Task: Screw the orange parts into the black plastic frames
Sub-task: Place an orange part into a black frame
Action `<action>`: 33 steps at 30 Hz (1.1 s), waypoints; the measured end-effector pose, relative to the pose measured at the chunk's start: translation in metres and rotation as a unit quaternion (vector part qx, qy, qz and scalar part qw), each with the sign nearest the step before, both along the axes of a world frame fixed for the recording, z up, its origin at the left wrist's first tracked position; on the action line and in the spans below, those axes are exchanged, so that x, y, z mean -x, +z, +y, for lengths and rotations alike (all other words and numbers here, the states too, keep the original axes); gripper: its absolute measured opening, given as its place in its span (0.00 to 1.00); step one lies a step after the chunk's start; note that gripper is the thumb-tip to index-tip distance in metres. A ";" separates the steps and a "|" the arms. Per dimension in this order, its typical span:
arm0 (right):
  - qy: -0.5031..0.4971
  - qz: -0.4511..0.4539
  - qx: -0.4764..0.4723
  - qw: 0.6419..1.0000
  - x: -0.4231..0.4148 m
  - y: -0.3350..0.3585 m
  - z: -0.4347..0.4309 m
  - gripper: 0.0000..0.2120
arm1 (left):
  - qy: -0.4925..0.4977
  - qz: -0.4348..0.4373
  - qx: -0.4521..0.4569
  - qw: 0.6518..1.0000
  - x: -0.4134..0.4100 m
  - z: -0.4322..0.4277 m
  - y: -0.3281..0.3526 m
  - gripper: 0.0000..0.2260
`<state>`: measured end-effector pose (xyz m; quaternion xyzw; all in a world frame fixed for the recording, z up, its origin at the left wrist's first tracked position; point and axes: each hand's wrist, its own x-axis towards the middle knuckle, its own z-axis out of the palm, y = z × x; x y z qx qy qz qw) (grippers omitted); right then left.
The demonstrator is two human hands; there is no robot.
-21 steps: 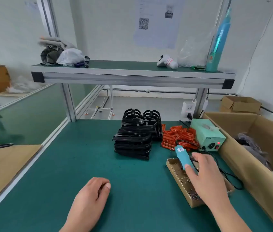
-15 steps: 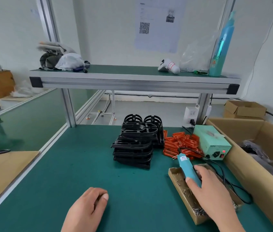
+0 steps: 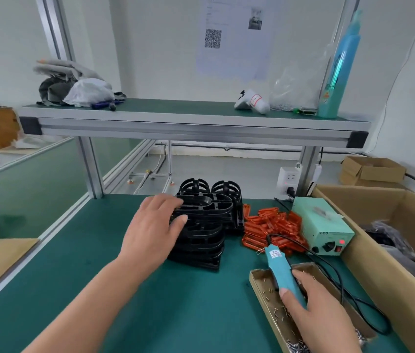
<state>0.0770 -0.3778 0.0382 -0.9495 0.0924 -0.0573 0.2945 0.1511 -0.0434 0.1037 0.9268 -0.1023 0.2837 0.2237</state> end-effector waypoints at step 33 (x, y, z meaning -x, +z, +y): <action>-0.003 -0.047 -0.041 0.998 0.006 -0.019 -0.005 0.24 | -0.314 0.086 -0.250 0.912 0.104 0.017 -0.074 0.28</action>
